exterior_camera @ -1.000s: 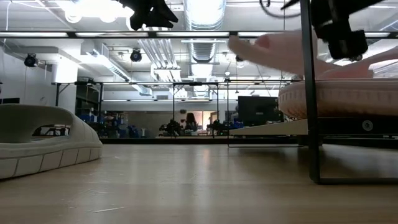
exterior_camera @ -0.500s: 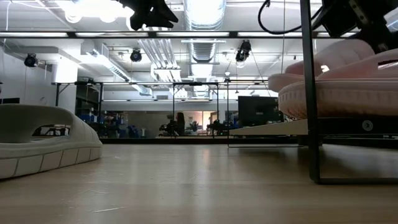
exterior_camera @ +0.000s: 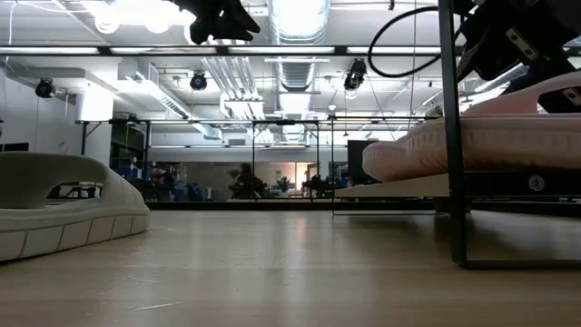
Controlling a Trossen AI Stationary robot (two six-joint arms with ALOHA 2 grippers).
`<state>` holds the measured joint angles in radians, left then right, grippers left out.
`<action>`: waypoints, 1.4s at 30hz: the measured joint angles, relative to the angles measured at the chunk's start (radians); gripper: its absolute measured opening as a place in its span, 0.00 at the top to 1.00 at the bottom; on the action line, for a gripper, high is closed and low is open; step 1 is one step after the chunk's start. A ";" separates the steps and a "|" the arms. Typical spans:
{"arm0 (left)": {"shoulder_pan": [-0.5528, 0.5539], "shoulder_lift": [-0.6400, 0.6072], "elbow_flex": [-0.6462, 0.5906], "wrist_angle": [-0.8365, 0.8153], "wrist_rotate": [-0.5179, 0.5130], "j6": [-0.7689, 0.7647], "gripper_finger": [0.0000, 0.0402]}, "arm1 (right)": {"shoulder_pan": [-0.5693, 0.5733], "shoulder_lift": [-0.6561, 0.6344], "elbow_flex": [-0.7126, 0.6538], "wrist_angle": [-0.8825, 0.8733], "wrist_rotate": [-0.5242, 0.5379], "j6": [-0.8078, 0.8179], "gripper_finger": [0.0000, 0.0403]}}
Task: Pick and place slides into the shelf
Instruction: Put the pink slide on the shelf
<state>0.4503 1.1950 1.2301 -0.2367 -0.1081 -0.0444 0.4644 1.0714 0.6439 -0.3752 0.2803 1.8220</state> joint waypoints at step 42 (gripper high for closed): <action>-0.002 0.000 0.000 -0.001 0.009 -0.002 0.65 | -0.171 -0.105 -0.016 -0.542 -0.001 -0.199 0.98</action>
<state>0.4488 1.1950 1.2301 -0.2379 -0.0994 -0.0467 0.2935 0.9664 0.6281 -0.9172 0.2792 1.6230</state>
